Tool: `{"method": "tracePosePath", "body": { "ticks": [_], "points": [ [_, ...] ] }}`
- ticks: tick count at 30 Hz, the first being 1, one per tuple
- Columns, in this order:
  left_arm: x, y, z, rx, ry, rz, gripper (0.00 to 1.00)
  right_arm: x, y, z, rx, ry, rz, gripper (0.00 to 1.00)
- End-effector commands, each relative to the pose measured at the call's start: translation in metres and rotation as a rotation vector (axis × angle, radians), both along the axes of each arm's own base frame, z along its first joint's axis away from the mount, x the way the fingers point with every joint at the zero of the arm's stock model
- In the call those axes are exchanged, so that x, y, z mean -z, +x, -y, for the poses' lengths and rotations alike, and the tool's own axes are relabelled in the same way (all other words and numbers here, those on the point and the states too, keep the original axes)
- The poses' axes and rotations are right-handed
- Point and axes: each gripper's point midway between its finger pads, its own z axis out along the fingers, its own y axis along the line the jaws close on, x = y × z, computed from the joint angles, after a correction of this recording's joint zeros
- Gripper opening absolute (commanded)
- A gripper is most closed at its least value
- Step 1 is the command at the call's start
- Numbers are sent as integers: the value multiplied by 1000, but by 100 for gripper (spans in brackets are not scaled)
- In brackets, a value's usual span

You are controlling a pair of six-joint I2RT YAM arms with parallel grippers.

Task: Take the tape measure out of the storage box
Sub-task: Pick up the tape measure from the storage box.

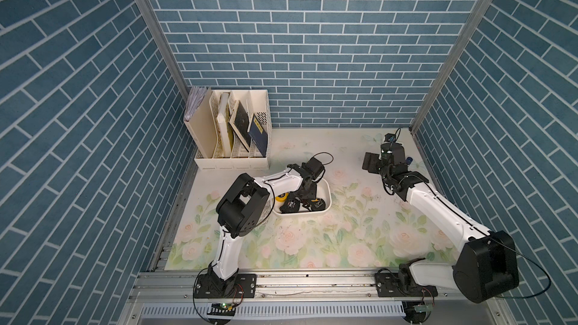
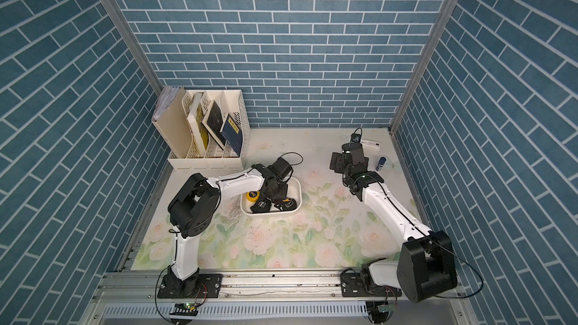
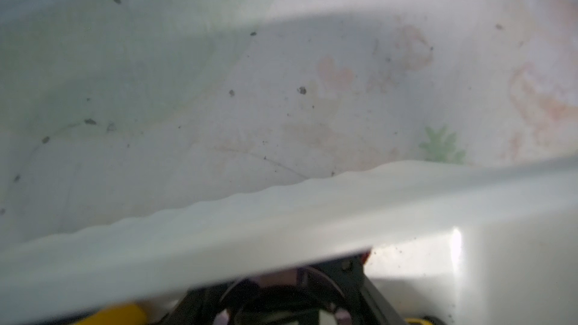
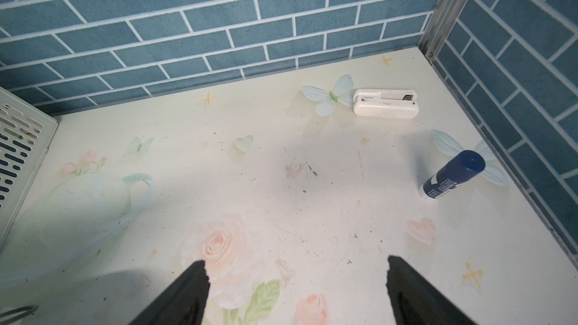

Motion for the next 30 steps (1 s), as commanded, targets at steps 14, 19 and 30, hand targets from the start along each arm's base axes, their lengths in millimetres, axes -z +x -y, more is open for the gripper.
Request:
{"method": "tracePosePath", "body": {
  "ticks": [14,19,30],
  "points": [
    [-101,19,11,14,-86,158,17,5,-3,-16,-57,77,-2,88],
    [-154,25,19,11,-222,217,18,4,-4,-20,-75,104,5,88],
    [-225,49,41,-23,-668,255,20,-55,-30,-75,-353,452,230,86]
  ]
}}
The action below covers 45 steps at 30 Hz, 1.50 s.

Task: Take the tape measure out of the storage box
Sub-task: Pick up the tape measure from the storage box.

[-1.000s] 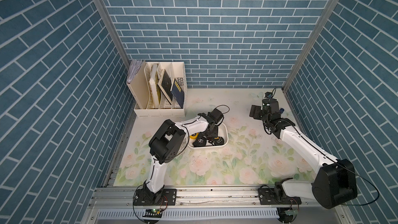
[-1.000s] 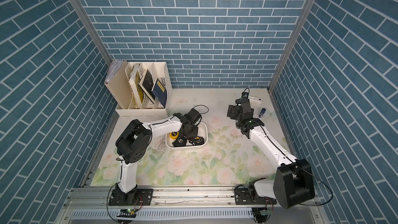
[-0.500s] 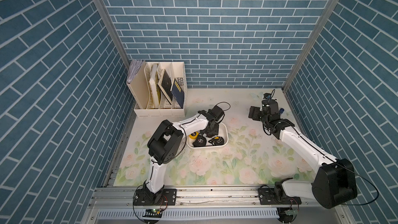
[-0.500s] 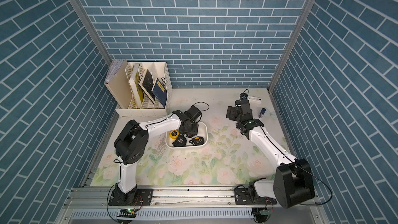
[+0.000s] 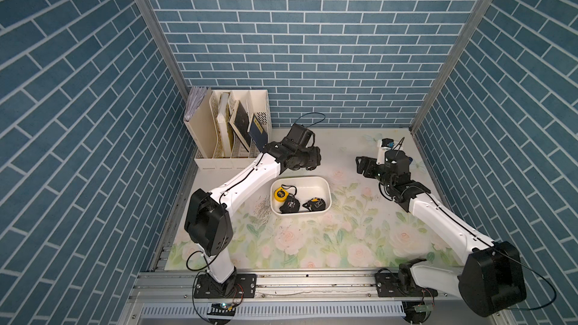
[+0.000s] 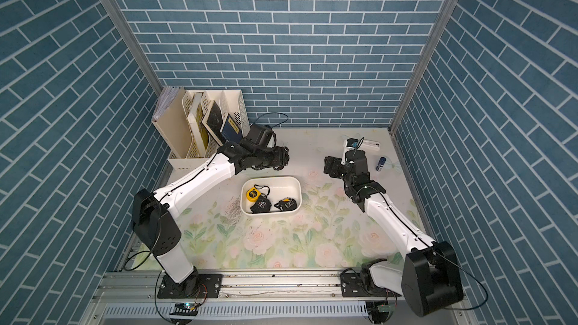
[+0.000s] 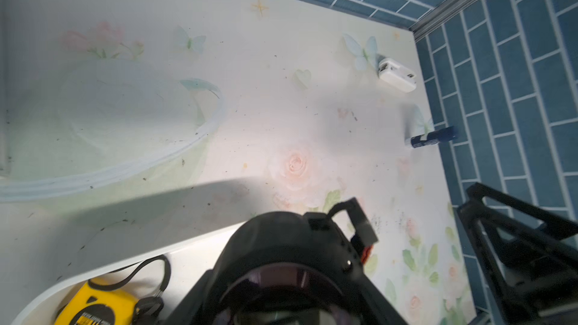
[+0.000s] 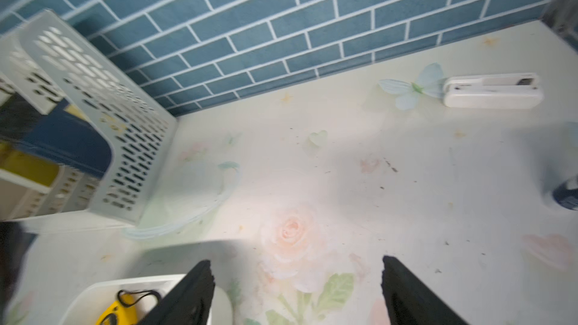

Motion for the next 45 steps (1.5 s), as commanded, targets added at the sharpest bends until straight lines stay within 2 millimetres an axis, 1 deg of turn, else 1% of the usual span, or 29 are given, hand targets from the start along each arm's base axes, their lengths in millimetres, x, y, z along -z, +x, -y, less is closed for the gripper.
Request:
{"method": "tracePosePath", "body": {
  "ticks": [1,4,7,11,13,15,17,20,25,32,37,41,45],
  "points": [
    [-34,5,22,44,-216,19,21,-45,-13,-29,-137,193,147,86],
    [-61,13,33,64,-322,42,22,-49,-26,-46,-216,283,178,86],
    [-76,21,43,70,-371,45,22,-54,-37,-69,-300,339,196,86],
    [-82,25,51,44,-467,14,24,-65,-45,-98,-390,358,223,85],
    [-83,24,55,38,-517,-12,23,-70,-46,-108,-415,357,239,85],
    [-80,22,57,28,-545,-32,23,-76,-48,-118,-439,353,262,84],
    [-79,20,56,18,-566,-47,23,-85,-50,-127,-462,351,289,84],
    [-82,19,55,12,-584,-50,23,-89,-50,-137,-472,342,306,83],
    [-84,17,55,2,-606,-62,23,-91,-48,-143,-439,335,351,82],
    [-88,14,56,6,-642,-74,23,-81,-42,-144,-389,267,371,81],
    [-96,15,53,-6,-659,-71,23,-77,-38,-136,-329,221,397,79],
    [-95,13,51,-23,-670,-84,23,-78,-37,-128,-289,197,422,78],
    [-94,13,52,-37,-705,-114,23,-77,-32,-124,-258,176,436,78]
  ]
}}
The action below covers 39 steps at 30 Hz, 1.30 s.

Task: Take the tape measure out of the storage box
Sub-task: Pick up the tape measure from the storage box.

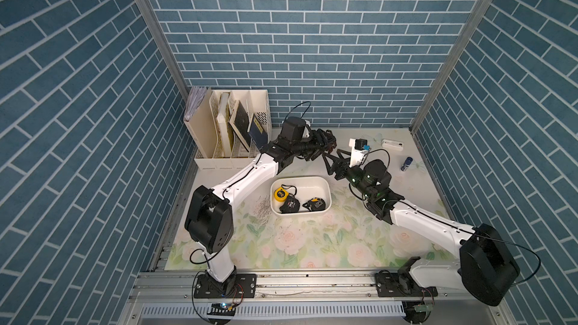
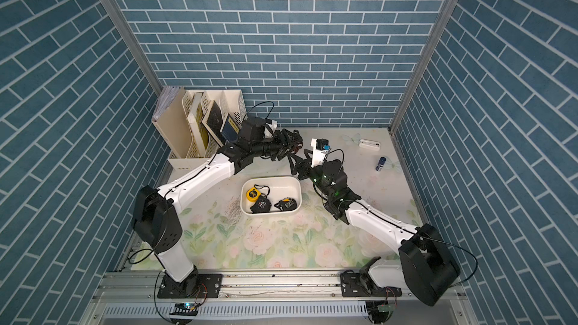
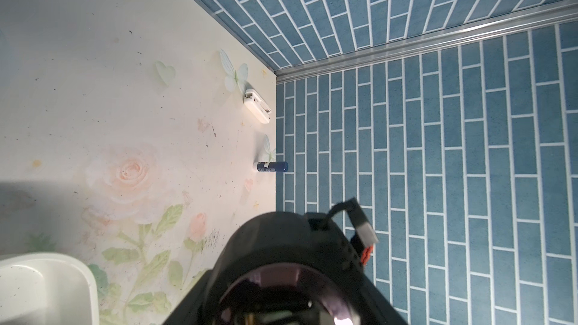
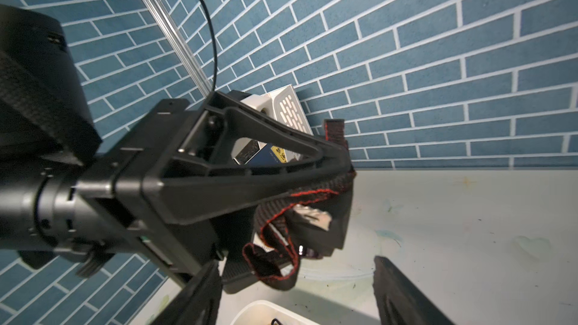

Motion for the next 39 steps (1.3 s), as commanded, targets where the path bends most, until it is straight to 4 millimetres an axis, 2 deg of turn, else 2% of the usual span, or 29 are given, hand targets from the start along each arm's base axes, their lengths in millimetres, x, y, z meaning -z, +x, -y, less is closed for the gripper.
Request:
{"method": "tracePosePath", "body": {
  "ticks": [1,10,16,24,39],
  "points": [
    [-30,-3,-2,-2,-82,42,23,-9,4,8,59,-11,68,78],
    [-17,-9,3,3,-173,-68,25,-15,17,-1,74,-22,126,73],
    [-13,-13,7,18,-227,-116,27,-7,26,-9,69,-40,125,73],
    [-15,-19,10,35,-256,-127,27,3,34,-6,110,-62,117,69],
    [-10,-26,9,39,-241,-139,28,-12,47,-9,147,-86,168,58]
  ]
}}
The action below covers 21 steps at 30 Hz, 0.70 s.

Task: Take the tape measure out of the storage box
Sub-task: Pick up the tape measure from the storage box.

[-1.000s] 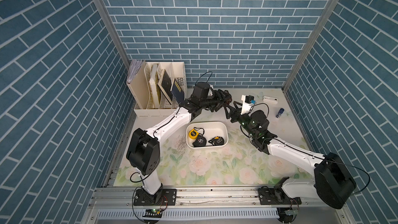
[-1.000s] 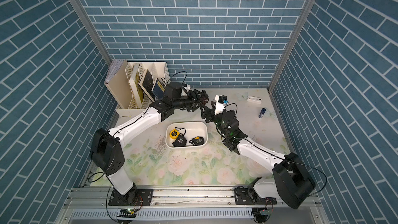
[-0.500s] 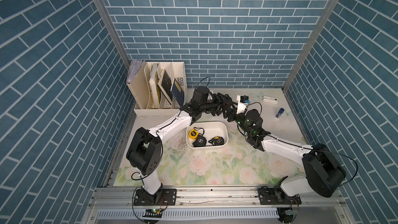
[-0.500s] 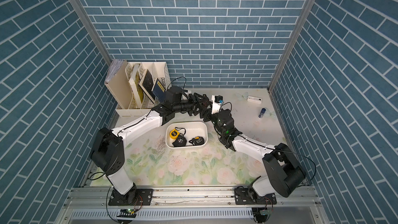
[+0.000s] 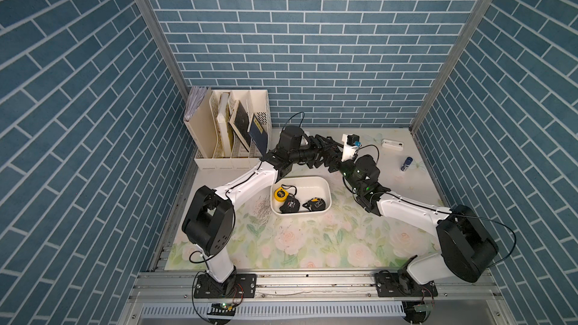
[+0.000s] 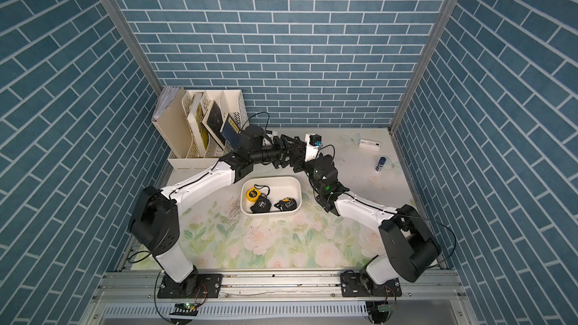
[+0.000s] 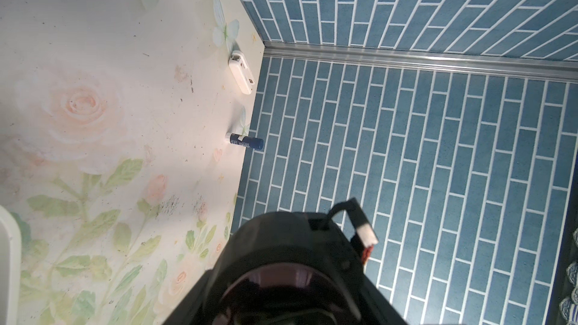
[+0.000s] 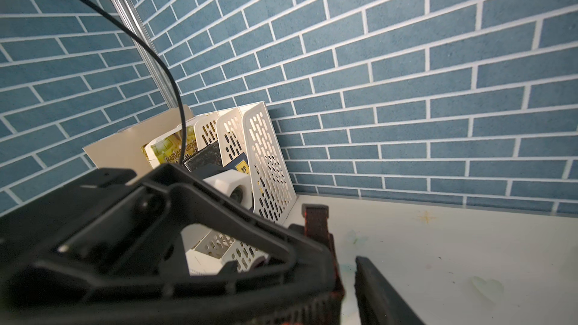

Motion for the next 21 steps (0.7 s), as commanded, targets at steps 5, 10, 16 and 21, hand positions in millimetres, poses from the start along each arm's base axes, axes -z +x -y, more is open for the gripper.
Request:
{"method": "tracePosePath", "body": {
  "ticks": [5,10,16,21],
  "points": [
    [-28,-8,0,29,-42,73,36,-13,10,-1,35,-8,40,37],
    [-30,-6,-4,16,-39,82,59,-11,11,-1,38,-18,29,3],
    [-28,-4,-8,2,-31,91,71,-10,11,5,58,-40,15,0],
    [-33,5,-22,-39,11,140,98,0,6,22,114,-96,-30,0]
  ]
}}
